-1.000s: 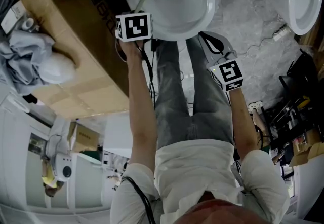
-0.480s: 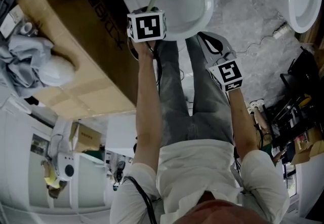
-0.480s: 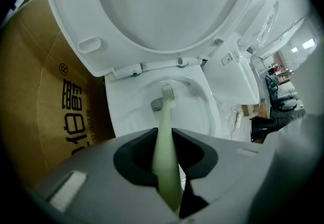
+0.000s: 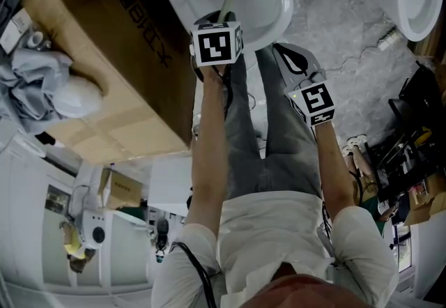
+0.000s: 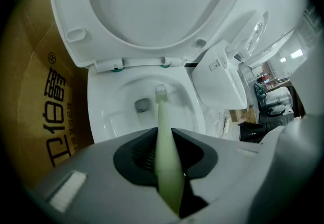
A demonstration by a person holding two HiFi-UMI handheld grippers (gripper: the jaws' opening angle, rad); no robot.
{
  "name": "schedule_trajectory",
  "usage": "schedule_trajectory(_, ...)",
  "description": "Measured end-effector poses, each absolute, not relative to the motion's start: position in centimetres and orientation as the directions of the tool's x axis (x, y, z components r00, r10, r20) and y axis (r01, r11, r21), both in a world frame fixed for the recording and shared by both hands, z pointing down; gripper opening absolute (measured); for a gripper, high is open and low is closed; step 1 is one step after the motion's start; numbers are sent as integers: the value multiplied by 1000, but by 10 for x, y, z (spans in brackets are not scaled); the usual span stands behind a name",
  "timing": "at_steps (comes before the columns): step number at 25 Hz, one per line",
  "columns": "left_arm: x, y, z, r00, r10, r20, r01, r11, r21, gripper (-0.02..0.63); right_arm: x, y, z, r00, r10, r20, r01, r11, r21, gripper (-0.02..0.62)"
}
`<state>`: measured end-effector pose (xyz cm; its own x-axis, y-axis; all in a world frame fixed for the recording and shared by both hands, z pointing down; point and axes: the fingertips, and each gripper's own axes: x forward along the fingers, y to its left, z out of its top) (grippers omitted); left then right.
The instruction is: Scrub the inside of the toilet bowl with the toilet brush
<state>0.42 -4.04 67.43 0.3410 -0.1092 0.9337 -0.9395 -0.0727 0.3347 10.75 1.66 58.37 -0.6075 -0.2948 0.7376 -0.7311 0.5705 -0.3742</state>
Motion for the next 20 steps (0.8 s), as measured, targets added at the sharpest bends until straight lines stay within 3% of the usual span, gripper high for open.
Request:
schedule_trajectory(13,36,2,664,403,-131,906,-911,-148,384,98,112,31,583,-612,-293,735,-725,579,-373,5)
schedule_trajectory(20,37,38,660,394,-118,911,-897,-264,354,98,115,38,583,-614,-282,737,-716,591,-371,5)
